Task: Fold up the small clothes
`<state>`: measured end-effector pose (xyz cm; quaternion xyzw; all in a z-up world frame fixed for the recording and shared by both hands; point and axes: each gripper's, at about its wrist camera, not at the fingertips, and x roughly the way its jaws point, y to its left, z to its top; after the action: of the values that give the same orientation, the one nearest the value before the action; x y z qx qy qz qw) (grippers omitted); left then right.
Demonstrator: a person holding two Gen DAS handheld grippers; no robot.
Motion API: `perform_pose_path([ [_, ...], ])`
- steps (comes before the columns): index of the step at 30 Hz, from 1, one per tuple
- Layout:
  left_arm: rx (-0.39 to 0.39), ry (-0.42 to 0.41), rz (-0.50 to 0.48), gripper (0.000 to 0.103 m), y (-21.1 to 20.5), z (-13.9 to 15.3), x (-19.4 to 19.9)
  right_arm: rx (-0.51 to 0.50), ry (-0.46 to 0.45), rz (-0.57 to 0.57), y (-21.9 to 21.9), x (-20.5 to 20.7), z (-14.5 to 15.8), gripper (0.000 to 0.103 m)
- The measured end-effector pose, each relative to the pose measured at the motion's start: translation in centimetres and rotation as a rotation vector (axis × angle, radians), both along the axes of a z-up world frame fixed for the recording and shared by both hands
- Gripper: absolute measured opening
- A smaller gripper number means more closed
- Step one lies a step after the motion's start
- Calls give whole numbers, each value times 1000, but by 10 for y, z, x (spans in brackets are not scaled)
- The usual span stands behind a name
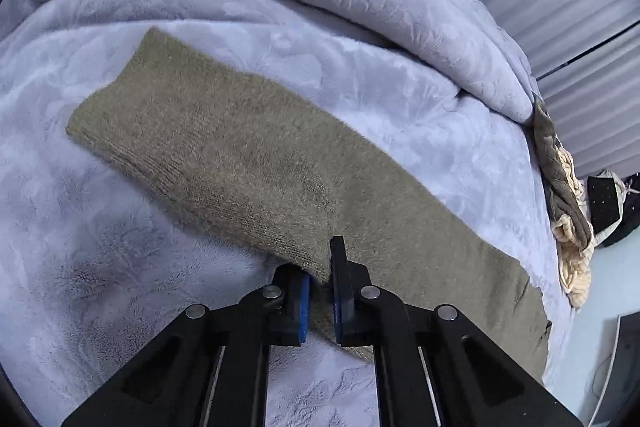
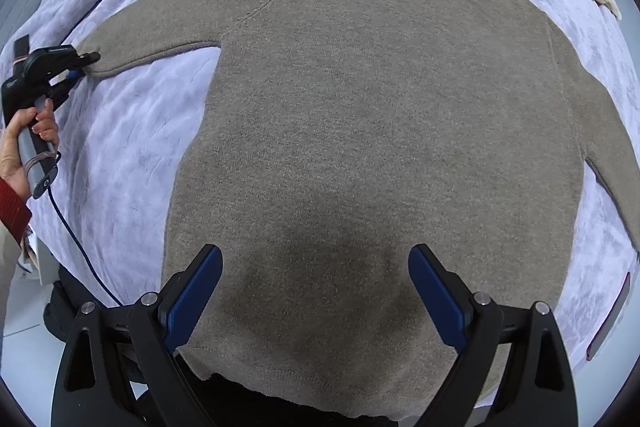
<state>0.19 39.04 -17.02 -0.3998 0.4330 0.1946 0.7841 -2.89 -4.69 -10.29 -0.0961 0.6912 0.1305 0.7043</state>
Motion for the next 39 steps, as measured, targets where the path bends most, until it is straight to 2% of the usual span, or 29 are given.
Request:
perform_pose_path([
  [4, 121, -63, -82, 10, -29, 46, 14, 16, -7, -18, -11, 3, 3, 96],
  [8, 234, -164, -225, 10, -83, 98, 40, 31, -20, -53, -31, 10, 13, 96],
  [13, 272, -271, -443, 10, -178, 134, 76, 31, -43, -94, -64, 20, 22, 96],
  [17, 252, -278, -618, 10, -272, 124, 110, 33, -42, -152, -96, 27, 20, 96],
  [20, 238, -217, -727, 10, -336, 95, 131, 28, -35, -188, -121, 27, 12, 96],
  [23, 241, -143, -785, 10, -376, 63, 138, 19, -14, -215, -144, 26, -1, 96],
  [26, 273, -68, -794, 10, -397, 37, 134, 5, -3, -236, -162, 26, -16, 96],
  [27, 297, -37, -790, 13, -400, 30, 132, 1, 0, -244, -167, 26, -18, 96],
  [28, 319, -10, -783, 28, -401, 25, 130, 0, -1, -255, -172, 27, -21, 96],
  [29, 356, 16, -771, 50, -401, 23, 126, 3, -6, -259, -174, 29, -23, 96],
  [30, 399, 26, -756, 58, -401, 24, 121, 3, -15, -258, -175, 31, -24, 96],
  [34, 443, -40, -743, 61, -383, 45, 94, -7, -99, -230, -169, 49, -17, 96],
  [35, 458, -52, -733, 67, -375, 51, 85, -7, -128, -214, -164, 56, -13, 96],
  [37, 538, -48, -681, 82, -354, 64, 67, 6, -186, -165, -146, 71, -3, 96],
  [39, 576, -26, -633, 82, -330, 68, 56, 27, -252, -82, -119, 84, 8, 96],
])
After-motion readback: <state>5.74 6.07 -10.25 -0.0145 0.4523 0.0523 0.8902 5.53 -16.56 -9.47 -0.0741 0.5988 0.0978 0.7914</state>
